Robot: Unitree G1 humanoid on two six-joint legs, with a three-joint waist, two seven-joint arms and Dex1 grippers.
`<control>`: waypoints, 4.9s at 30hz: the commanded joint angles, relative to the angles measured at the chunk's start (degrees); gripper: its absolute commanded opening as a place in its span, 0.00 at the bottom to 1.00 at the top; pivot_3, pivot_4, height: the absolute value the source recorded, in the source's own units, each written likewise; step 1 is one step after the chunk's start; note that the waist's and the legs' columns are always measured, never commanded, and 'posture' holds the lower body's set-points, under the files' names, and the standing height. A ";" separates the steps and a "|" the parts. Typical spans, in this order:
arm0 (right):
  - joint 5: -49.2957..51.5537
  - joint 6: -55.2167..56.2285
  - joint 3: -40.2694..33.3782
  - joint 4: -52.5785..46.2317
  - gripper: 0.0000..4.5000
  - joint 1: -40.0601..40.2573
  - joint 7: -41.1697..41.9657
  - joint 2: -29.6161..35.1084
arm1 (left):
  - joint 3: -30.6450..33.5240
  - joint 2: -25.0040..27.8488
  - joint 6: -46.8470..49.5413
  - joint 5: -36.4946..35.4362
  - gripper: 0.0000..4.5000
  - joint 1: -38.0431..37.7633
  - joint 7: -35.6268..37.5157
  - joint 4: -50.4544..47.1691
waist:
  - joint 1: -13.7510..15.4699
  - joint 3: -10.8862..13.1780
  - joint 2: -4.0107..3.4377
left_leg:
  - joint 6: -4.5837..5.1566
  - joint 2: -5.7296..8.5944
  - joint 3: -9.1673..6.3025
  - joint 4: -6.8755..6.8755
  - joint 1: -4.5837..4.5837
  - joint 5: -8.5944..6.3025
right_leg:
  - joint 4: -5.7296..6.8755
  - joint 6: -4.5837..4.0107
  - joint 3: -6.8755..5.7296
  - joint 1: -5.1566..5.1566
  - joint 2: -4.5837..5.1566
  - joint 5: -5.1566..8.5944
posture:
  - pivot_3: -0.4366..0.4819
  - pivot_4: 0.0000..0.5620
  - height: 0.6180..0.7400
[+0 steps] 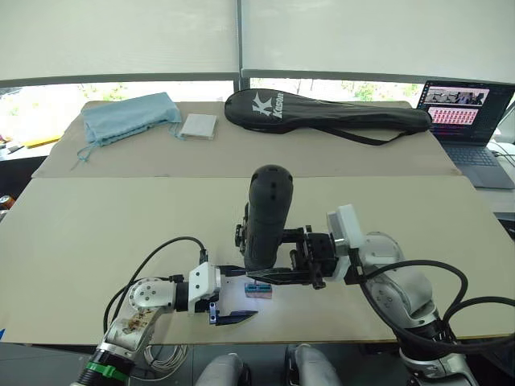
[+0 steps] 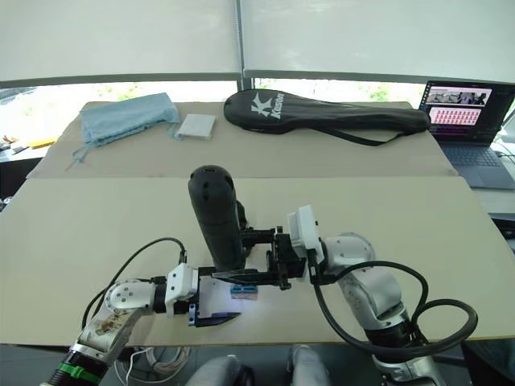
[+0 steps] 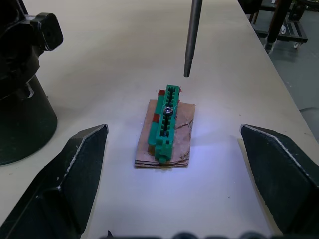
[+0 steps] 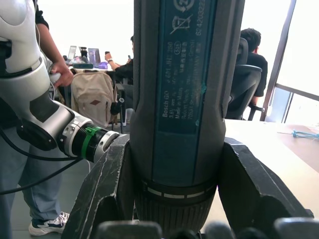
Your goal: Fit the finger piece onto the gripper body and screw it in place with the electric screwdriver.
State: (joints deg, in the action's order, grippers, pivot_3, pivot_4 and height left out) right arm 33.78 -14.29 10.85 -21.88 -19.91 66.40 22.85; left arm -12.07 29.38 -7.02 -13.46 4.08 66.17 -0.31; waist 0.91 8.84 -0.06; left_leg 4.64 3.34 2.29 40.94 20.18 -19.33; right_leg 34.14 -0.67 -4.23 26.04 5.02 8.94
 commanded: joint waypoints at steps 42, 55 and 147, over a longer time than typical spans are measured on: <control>-1.59 3.96 -0.27 2.73 0.43 -1.67 1.27 -1.36 | -3.11 -1.06 0.88 2.01 0.99 -0.25 -0.10 5.07 | 0.12 -0.16 -0.18 | 0.01 0.04 0.00 0.02 -0.03 0.01 | 0.02 0.04 0.01 -0.04 0.03 -0.02 | 0.48 0.27 1.00; -1.67 3.43 -0.41 2.78 0.43 -1.65 1.21 -0.59 | -3.09 -0.84 3.00 1.70 0.99 0.34 -0.27 3.22 | 0.15 -0.17 -0.20 | 0.02 0.05 0.00 0.02 -0.06 0.01 | 0.02 0.05 0.01 -0.07 0.04 -0.03 | 0.48 0.27 1.00; -4.81 4.79 1.07 5.04 0.43 -2.23 1.43 -0.21 | -3.21 -0.70 3.86 1.72 0.99 0.47 -0.92 2.69 | 0.15 -0.17 -0.19 | 0.02 0.05 -0.01 0.03 -0.06 0.01 | 0.02 0.05 0.02 -0.08 0.04 -0.03 | 0.48 0.27 1.00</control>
State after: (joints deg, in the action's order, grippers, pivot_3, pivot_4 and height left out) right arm 28.25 -11.36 12.67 -15.47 -21.11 67.62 22.91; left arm -13.31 28.92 -3.73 -13.35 5.74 65.67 0.07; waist 1.05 8.67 -0.26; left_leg 4.66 3.39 2.28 40.97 20.13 -19.31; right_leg 34.16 -0.62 -4.21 25.96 5.06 8.91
